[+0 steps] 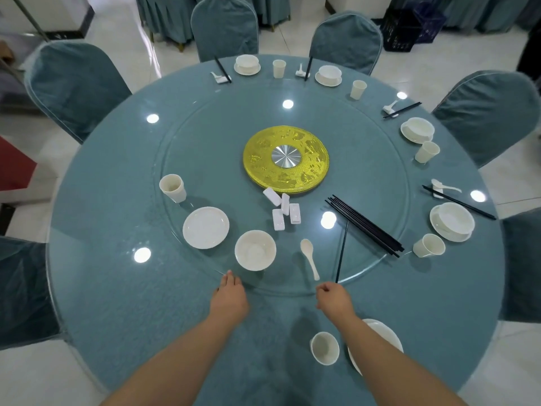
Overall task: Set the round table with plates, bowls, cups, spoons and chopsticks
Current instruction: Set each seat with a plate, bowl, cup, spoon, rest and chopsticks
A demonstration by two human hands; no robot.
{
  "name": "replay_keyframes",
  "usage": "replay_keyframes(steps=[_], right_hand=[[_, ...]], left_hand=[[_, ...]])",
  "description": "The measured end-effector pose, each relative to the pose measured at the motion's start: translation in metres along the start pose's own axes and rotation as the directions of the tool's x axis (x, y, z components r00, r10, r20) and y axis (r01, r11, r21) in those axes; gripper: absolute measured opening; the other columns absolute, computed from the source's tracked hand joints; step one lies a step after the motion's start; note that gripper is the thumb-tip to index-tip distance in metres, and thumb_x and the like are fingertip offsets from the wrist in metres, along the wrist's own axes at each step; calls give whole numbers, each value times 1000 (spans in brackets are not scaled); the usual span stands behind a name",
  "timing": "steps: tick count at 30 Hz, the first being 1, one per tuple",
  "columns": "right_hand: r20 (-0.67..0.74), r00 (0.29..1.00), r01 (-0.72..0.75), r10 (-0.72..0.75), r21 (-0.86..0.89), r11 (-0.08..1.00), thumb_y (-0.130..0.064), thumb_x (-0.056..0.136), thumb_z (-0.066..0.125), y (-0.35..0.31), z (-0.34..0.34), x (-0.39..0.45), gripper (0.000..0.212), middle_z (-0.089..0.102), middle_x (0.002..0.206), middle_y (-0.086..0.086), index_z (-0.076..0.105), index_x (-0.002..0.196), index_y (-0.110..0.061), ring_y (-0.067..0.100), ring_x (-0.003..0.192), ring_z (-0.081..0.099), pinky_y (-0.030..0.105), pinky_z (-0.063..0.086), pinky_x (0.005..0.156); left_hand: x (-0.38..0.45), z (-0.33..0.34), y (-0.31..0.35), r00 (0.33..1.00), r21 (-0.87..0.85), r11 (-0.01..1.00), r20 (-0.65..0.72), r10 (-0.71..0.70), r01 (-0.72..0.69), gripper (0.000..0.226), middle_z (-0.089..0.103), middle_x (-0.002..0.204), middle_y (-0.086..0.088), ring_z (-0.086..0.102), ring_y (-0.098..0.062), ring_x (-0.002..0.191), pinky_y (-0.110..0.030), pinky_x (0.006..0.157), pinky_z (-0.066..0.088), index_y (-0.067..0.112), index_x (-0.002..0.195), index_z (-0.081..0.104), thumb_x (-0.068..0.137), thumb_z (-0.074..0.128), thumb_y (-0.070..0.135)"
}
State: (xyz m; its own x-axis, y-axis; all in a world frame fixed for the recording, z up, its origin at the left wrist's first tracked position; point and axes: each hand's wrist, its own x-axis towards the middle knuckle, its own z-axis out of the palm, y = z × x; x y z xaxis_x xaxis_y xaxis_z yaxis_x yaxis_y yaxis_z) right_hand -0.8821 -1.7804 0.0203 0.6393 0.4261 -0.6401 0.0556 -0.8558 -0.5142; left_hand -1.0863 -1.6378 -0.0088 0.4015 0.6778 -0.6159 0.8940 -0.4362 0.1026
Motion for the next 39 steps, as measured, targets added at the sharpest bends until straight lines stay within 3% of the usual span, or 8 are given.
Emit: replay_keyframes(steps=[8,11,13,16,20,24,32,39], right_hand=[[-20,999,35,-40,-176,984,-17,92,49,-24,9,11,21,69,82,7,69,90,-9,27,80,64,30,52,71],[-7,998,51,-55,-226,973,-22,93,52,-42,16,19,20,69,85,8,68,90,-9,29,84,64,34,54,74],[0,998,63,-65,-253,965,-23,93,51,-55,24,27,23,70,88,11,68,90,-8,31,88,65,36,54,77],[-2,997,78,-81,-249,965,-24,93,49,-72,33,37,25,68,81,11,62,77,-9,32,82,63,35,52,71],[-32,994,97,-108,-255,962,-21,94,45,-91,39,53,28,54,65,4,52,68,-12,27,69,54,27,39,58],[-44,992,106,-119,-221,969,-20,94,46,-103,39,72,27,59,71,10,60,77,-4,24,65,50,26,36,54],[-66,986,146,-156,-140,979,-24,93,52,-101,35,94,21,61,72,-2,62,78,-13,19,72,59,26,45,64],[-84,983,157,-162,-64,986,-25,95,52,-87,24,101,23,66,80,0,68,88,-10,19,77,62,26,47,68]], left_hand=[[15,-13,-22,999,37,999,-16,-28,28,67,1,163,-12,4,-22,151,-36,120,21,6,154,14,93,38,18],[15,-19,-28,999,45,999,-41,-29,31,63,9,162,-11,9,-22,151,-38,118,25,6,152,21,93,38,19],[17,-27,-31,996,6,998,-58,-67,67,51,33,153,-12,32,-25,142,-38,110,38,10,141,43,90,41,18],[30,-57,-37,983,-101,988,-127,-131,118,27,68,107,-7,65,-28,99,-33,78,53,17,100,66,82,46,15],[66,-109,-38,950,-160,983,-281,-133,91,24,69,98,-13,65,-35,93,-35,72,50,10,97,66,85,45,11],[101,-139,-14,906,-92,991,-421,46,-94,15,67,90,-16,62,-37,86,-34,63,40,6,88,58,88,45,13],[162,-139,63,969,-45,985,-196,153,-164,20,68,108,-10,63,-31,102,-34,79,47,13,106,64,91,55,24],[184,-132,72,990,-82,995,-138,42,-53,27,65,115,-13,63,-32,109,-37,90,52,10,115,63,89,55,11]])
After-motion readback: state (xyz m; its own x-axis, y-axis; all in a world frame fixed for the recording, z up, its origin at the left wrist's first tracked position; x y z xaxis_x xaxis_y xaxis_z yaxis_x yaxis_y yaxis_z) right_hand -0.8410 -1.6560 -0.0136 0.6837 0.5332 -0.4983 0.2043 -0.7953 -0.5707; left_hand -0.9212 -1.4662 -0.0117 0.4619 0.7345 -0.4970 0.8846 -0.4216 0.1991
